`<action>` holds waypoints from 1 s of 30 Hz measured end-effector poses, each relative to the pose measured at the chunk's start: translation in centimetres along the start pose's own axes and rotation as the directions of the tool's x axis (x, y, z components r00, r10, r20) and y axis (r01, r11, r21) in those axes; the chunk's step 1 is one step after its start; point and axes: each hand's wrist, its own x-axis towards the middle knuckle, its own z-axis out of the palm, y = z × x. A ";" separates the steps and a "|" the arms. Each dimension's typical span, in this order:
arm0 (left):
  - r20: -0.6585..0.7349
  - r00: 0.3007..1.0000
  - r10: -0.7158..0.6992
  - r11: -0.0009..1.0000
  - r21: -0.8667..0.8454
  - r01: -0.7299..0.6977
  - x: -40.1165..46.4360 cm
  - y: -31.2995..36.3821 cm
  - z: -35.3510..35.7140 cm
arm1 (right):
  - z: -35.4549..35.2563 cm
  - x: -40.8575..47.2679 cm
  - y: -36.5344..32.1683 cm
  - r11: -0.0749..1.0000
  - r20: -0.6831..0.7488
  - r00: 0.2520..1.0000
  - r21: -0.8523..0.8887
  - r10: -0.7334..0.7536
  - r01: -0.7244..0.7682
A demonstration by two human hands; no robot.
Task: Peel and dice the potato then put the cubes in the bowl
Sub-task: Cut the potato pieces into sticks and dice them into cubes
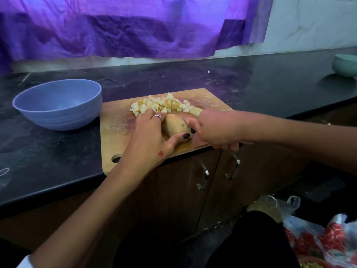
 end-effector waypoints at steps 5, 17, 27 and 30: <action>0.006 1.000 -0.030 0.999 0.039 0.030 0.0 0.4 -0.2 | 0.6 0.6 0.2 0.998 -0.035 0.998 0.015 -0.059 0.059; -0.005 1.000 0.012 0.996 0.086 -0.011 0.0 0.1 0.2 | 1.6 -1.0 1.4 0.995 -0.045 0.996 0.066 -0.078 0.081; 0.016 1.000 -0.026 0.997 0.068 0.025 0.0 0.4 0.0 | 2.5 -1.9 1.7 0.992 -0.050 0.997 0.112 -0.056 0.061; 0.002 1.000 0.010 0.998 0.063 -0.010 -0.1 0.3 0.0 | 2.2 -3.4 1.9 0.993 0.007 0.999 0.103 -0.054 0.053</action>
